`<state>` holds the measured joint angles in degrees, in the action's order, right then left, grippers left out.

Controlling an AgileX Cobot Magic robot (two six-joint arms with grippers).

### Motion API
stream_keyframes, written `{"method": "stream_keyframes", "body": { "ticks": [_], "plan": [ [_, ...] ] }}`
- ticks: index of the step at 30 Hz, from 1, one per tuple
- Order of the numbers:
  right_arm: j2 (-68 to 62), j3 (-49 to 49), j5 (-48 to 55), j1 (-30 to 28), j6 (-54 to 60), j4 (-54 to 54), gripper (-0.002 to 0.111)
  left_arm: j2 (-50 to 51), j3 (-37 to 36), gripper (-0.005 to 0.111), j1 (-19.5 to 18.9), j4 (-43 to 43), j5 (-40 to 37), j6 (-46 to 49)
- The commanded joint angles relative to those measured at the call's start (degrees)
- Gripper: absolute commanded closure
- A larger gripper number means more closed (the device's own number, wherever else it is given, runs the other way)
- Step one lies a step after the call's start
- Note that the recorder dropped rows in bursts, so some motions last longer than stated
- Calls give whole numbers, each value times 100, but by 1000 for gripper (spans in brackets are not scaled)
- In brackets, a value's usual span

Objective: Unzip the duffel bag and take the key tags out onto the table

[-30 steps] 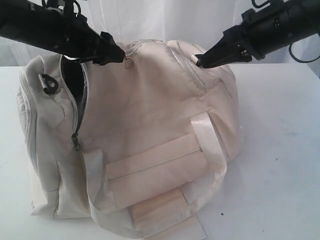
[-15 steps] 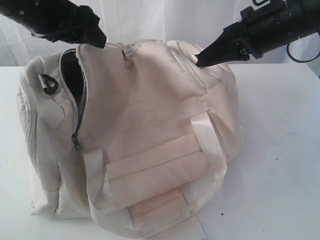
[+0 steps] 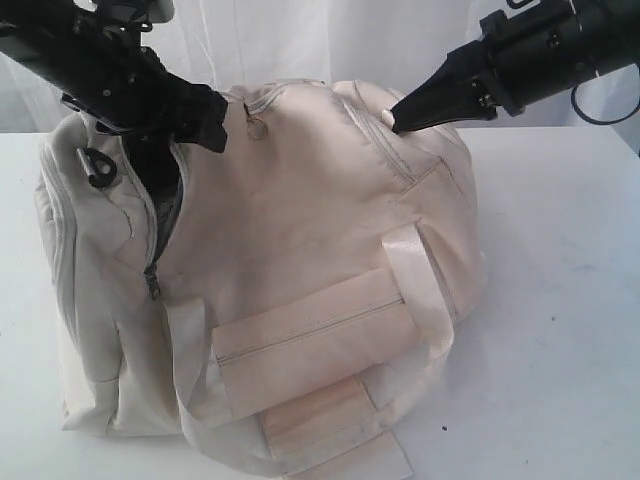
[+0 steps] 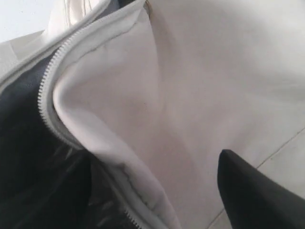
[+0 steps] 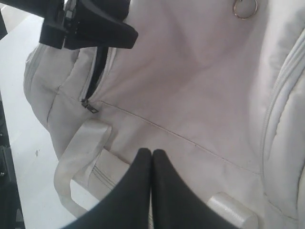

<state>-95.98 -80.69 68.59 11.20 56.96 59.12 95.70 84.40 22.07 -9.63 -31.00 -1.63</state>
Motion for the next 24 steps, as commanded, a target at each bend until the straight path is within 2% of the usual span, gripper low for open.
{"method": "stream_keyframes", "body": {
  "ticks": [1, 10, 12, 15, 24],
  "plan": [
    [41, 23, 58, -27, 80, 79, 108, 58, 28, 32, 19, -310, 268, -50],
    [41, 23, 58, -27, 85, 91, 108, 332, 28, 32, 19, -620, 300, 15],
    [41, 23, 58, -27, 85, 91, 108, 332, 28, 37, 19, -645, 328, 15],
    [41, 23, 58, -27, 85, 101, 108, 332, 28, 51, 19, -645, 328, 15],
    [41, 23, 58, -27, 85, 101, 108, 118, 28, 107, 19, -645, 314, 15]
  ]
}}
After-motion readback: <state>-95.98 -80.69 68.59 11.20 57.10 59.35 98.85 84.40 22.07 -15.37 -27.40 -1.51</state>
